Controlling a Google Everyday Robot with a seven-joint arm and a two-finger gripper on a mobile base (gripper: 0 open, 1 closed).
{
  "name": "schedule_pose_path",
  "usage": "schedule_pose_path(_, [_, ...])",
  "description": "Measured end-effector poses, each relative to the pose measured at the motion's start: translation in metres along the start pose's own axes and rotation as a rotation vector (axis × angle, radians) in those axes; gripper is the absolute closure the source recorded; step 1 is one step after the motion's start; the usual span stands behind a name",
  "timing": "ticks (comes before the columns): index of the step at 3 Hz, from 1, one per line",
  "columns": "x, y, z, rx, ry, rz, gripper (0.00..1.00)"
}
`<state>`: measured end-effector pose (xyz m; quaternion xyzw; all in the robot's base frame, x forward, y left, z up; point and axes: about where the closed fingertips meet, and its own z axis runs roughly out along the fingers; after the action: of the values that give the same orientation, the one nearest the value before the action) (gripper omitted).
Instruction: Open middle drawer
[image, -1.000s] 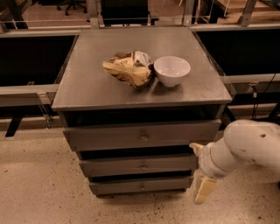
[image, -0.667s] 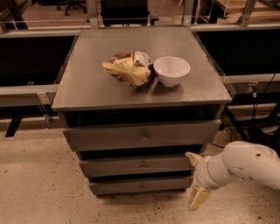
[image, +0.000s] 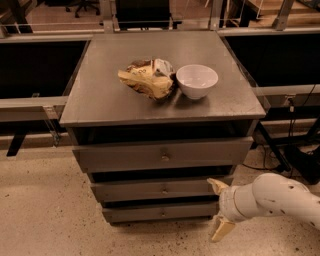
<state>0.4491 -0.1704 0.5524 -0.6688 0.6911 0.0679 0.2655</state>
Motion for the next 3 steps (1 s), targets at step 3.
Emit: schedule_pose_path(3, [0.019, -0.023, 0.057, -0.013, 0.001, -0.059, 0.00])
